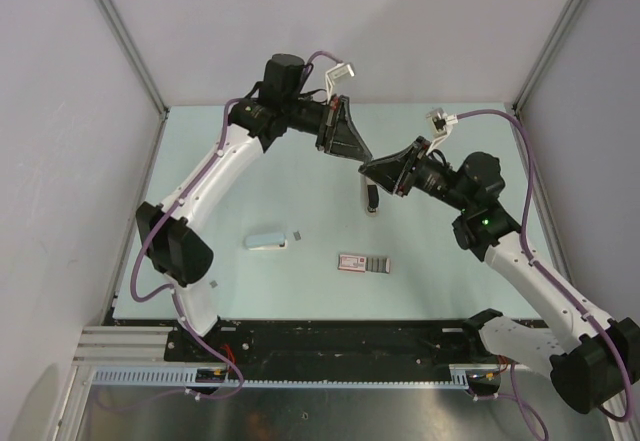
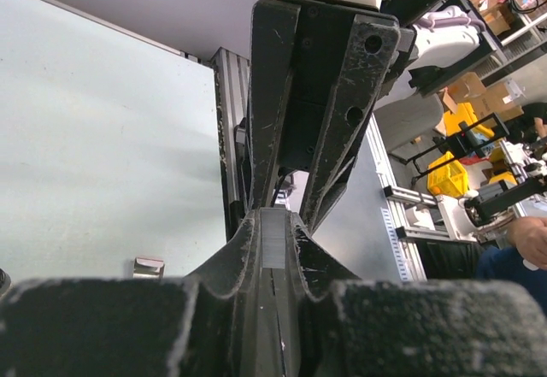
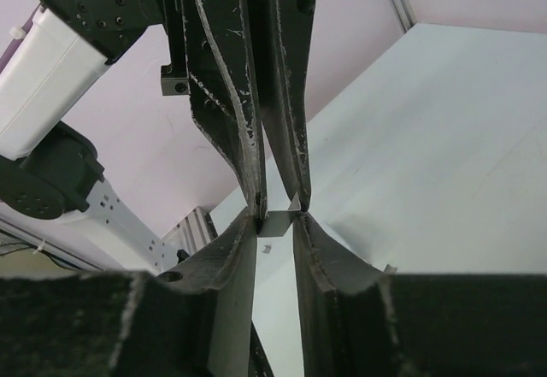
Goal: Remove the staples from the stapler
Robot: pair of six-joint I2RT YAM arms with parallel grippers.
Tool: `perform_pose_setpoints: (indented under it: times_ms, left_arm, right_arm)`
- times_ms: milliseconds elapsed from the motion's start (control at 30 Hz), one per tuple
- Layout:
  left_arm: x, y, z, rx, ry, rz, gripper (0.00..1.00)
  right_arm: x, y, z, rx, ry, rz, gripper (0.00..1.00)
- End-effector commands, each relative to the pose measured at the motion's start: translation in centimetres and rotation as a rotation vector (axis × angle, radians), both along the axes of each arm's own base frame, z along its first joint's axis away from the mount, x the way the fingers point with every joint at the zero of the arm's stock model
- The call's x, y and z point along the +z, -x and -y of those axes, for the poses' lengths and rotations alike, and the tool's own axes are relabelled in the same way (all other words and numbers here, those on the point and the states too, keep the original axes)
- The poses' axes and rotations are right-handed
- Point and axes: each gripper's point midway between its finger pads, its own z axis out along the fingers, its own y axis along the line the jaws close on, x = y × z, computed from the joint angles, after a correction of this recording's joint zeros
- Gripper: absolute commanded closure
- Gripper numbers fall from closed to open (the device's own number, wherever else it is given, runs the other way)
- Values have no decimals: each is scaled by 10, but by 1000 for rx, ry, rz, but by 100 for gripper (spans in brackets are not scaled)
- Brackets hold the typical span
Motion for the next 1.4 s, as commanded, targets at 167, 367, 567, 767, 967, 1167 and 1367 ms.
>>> perform_pose_setpoints:
  times_ms: [167,367,567,767,967,1167,1367]
  left_arm:
    - [16,11,-7,32,20,58,65]
    - [6,-16,-10,198,-32,108,46]
    - [-57,-75,-32,521,-247,319,36]
    - [-175,-87,-52,540,-577,563,41]
    - [-235,-68,-45,496,-704,718,44]
    - [-269,-50,-28,443,-739,797,46]
    - [-289,-42,-16,415,-748,807,46]
  right_arm:
    - [24,1,6,-40,-13,55,82]
    - [3,-2,14,-82,61,2,86]
    - [-53,-9,32,-172,216,-178,88]
    - [-133,-7,67,-317,459,-422,92]
    - [-169,6,98,-419,606,-543,92]
    - [-188,19,115,-461,684,-620,93]
    - [-205,25,119,-475,700,-679,92]
